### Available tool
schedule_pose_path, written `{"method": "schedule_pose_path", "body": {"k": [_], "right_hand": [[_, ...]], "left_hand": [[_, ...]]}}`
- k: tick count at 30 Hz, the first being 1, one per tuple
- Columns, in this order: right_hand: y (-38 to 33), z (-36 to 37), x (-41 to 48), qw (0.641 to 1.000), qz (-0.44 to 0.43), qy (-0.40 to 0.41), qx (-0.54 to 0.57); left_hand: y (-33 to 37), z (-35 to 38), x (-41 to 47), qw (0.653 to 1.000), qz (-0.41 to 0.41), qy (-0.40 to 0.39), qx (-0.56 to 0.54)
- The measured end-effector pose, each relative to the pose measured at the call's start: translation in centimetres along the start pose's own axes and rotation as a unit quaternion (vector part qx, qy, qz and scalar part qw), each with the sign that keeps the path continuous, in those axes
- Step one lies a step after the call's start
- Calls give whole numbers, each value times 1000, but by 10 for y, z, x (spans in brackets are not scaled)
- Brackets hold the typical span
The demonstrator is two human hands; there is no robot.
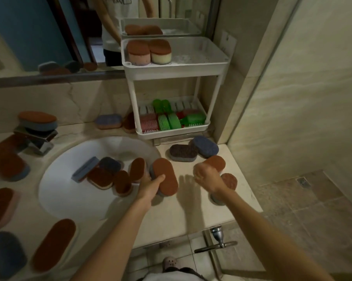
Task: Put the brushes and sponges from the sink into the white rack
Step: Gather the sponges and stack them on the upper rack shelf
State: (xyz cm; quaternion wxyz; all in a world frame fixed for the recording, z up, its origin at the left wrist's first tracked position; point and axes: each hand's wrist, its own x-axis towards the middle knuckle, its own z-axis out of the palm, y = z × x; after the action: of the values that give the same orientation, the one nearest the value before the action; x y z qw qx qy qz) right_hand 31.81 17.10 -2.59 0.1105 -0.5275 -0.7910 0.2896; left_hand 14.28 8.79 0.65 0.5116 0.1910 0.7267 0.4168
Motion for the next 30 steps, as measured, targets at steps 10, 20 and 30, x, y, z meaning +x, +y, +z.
{"method": "schedule_pose_path", "body": {"k": [10, 20, 30], "right_hand": [[46, -18, 54, 949, 37, -125, -287], [-8, -72, 55, 986, -31, 46, -154], [-113, -166, 74, 956, -69, 280, 52]], "left_hand": [[39, 22, 14, 993, 79, 43, 78], [98, 40, 5, 977, 201, 51, 57], [236, 19, -16, 930, 357, 66, -60]]}}
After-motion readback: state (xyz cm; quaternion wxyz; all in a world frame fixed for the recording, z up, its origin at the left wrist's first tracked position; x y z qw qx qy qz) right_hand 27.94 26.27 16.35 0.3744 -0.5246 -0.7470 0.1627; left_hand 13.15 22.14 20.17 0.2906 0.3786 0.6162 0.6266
